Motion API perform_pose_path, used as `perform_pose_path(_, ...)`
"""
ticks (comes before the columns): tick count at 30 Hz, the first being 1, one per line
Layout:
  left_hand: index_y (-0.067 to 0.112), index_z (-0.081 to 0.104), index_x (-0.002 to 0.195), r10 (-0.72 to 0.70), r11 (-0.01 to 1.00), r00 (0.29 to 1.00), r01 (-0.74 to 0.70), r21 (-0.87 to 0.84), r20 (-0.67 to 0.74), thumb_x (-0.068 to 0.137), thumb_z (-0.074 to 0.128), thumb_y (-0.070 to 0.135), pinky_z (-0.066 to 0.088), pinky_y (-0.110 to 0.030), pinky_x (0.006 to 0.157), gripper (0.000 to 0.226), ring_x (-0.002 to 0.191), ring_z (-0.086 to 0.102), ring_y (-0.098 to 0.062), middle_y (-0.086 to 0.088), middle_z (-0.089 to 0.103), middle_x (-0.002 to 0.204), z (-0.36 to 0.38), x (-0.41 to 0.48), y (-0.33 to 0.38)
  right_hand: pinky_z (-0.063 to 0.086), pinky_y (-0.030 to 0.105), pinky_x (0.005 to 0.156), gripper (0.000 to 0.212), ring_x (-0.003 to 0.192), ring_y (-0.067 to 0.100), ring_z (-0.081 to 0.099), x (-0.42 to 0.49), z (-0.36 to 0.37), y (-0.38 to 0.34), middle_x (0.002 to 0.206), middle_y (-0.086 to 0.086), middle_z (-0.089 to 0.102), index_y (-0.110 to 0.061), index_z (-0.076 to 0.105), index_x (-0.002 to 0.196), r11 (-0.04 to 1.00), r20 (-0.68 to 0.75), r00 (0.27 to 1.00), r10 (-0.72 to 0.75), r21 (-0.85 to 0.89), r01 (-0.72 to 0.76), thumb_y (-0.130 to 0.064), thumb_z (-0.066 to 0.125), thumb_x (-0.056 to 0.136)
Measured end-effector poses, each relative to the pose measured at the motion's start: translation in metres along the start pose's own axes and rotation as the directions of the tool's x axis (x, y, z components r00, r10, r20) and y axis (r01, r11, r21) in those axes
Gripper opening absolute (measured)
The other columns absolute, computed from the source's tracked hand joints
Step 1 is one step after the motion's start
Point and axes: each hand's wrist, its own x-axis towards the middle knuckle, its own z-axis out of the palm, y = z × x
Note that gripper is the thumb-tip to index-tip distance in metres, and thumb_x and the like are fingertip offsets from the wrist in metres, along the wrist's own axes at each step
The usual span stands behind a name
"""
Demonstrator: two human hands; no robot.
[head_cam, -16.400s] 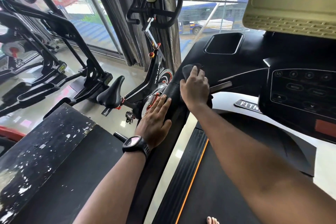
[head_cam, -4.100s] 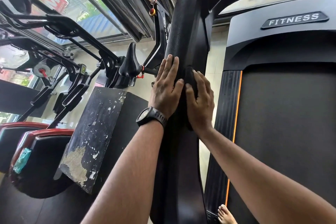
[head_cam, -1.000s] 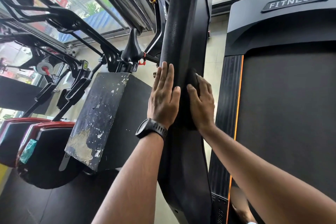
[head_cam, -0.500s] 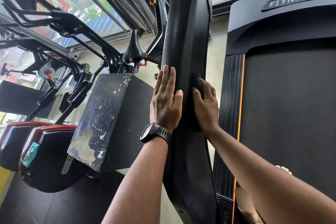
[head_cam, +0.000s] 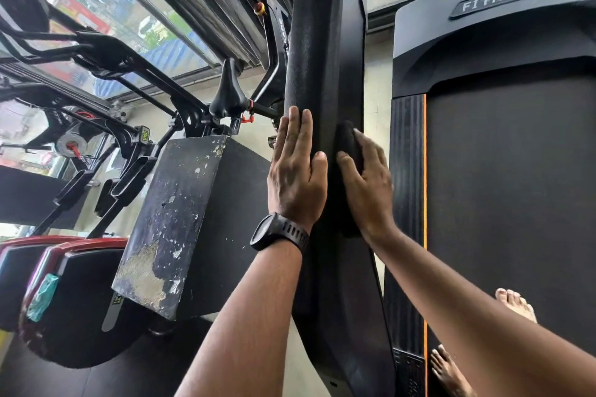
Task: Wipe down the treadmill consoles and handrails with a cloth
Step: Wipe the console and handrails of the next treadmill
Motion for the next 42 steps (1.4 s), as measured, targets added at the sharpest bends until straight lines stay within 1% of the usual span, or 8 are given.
perform_pose_path(3, 0.014, 0.034, 0.155, -0.004, 1.000, 1.000, 0.004, -0.004, 0.009, 0.090, 0.045, 0.020, 0.014, -0.026, 0.124, 0.066, 0.153, 0.016, -0.013, -0.002, 0.025, 0.164, 0.000, 0.000, -0.001, 0.035, 0.010, 0.104, 0.046, 0.134, 0.010, 0.047, 0.000, 0.002, -0.003, 0.149, -0.003, 0.049, -0.023, 0.055, 0.142, 0.989, -0.076, 0.986, -0.148, 0.018, 0.149, -0.032, 0.059, 0.097)
perform_pose_path(9, 0.015, 0.036, 0.155, -0.013, 0.999, 1.000, 0.013, -0.029, -0.006, 0.089, 0.045, 0.020, 0.015, -0.028, 0.124, 0.066, 0.153, 0.018, -0.015, -0.003, 0.027, 0.164, 0.001, 0.001, -0.001, 0.040, 0.042, 0.111, 0.050, 0.131, 0.024, 0.051, -0.002, -0.001, 0.008, 0.147, 0.002, 0.051, -0.027, 0.047, 0.150, 0.956, 0.075, 0.957, 0.282, -0.102, -0.274, -0.047, 0.044, 0.105)
perform_pose_path(15, 0.019, 0.033, 0.156, -0.023, 1.000, 1.000, 0.023, -0.017, 0.014, 0.090, 0.044, 0.023, 0.013, -0.024, 0.123, 0.067, 0.153, 0.014, -0.010, 0.002, 0.023, 0.164, 0.000, 0.001, -0.002, 0.043, 0.031, 0.104, 0.049, 0.130, 0.012, 0.052, -0.001, 0.001, -0.010, 0.148, -0.008, 0.050, -0.029, 0.049, 0.148, 0.999, -0.023, 0.999, -0.048, -0.024, 0.047, -0.042, 0.051, 0.101)
perform_pose_path(20, 0.016, 0.036, 0.155, -0.018, 0.999, 1.000, 0.018, -0.034, -0.007, 0.089, 0.045, 0.023, 0.015, -0.027, 0.124, 0.067, 0.152, 0.017, -0.012, -0.001, 0.026, 0.163, 0.001, 0.002, -0.002, 0.031, 0.043, 0.114, 0.059, 0.141, 0.027, 0.042, 0.009, -0.005, 0.000, 0.158, 0.001, 0.040, -0.035, 0.032, 0.158, 0.940, 0.161, 0.934, 0.318, -0.185, -0.288, -0.056, 0.040, 0.103)
perform_pose_path(26, 0.020, 0.035, 0.155, -0.031, 0.999, 0.999, 0.031, -0.034, 0.009, 0.089, 0.044, 0.023, 0.017, -0.031, 0.124, 0.067, 0.153, 0.014, -0.008, 0.003, 0.025, 0.164, 0.000, 0.001, -0.001, 0.035, 0.005, 0.096, 0.050, 0.130, 0.007, 0.048, -0.010, 0.000, -0.009, 0.149, -0.005, 0.050, -0.023, 0.050, 0.145, 0.986, -0.067, 0.984, -0.165, -0.034, 0.163, -0.036, 0.060, 0.097)
perform_pose_path(31, 0.020, 0.034, 0.156, -0.027, 0.999, 1.000, 0.028, -0.027, 0.011, 0.090, 0.044, 0.023, 0.018, -0.033, 0.124, 0.067, 0.153, 0.014, -0.009, 0.002, 0.024, 0.164, 0.000, 0.002, -0.003, 0.036, 0.037, 0.112, 0.065, 0.141, 0.012, 0.042, -0.010, -0.002, 0.002, 0.162, -0.023, 0.029, -0.044, 0.035, 0.154, 0.996, 0.095, 0.994, -0.053, -0.071, 0.060, -0.064, 0.042, 0.092)
perform_pose_path(37, 0.021, 0.036, 0.155, -0.046, 0.998, 0.999, 0.047, -0.049, 0.015, 0.089, 0.042, 0.021, 0.017, -0.029, 0.124, 0.066, 0.152, 0.015, -0.006, 0.005, 0.025, 0.164, -0.002, 0.001, 0.000, 0.033, 0.028, 0.110, 0.059, 0.143, 0.012, 0.041, -0.008, 0.000, -0.011, 0.163, -0.010, 0.035, -0.029, 0.042, 0.154, 0.954, 0.054, 0.959, -0.277, -0.099, 0.281, -0.039, 0.051, 0.096)
perform_pose_path(42, 0.015, 0.038, 0.154, -0.033, 0.998, 0.999, 0.032, -0.047, -0.020, 0.092, 0.041, 0.018, 0.014, -0.024, 0.124, 0.062, 0.152, 0.019, -0.012, -0.001, 0.028, 0.163, 0.001, 0.001, -0.001, 0.041, 0.037, 0.105, 0.052, 0.133, 0.025, 0.051, 0.020, -0.001, 0.009, 0.155, -0.006, 0.044, -0.037, 0.035, 0.154, 0.991, 0.120, 0.985, 0.121, -0.069, -0.113, -0.044, 0.045, 0.103)
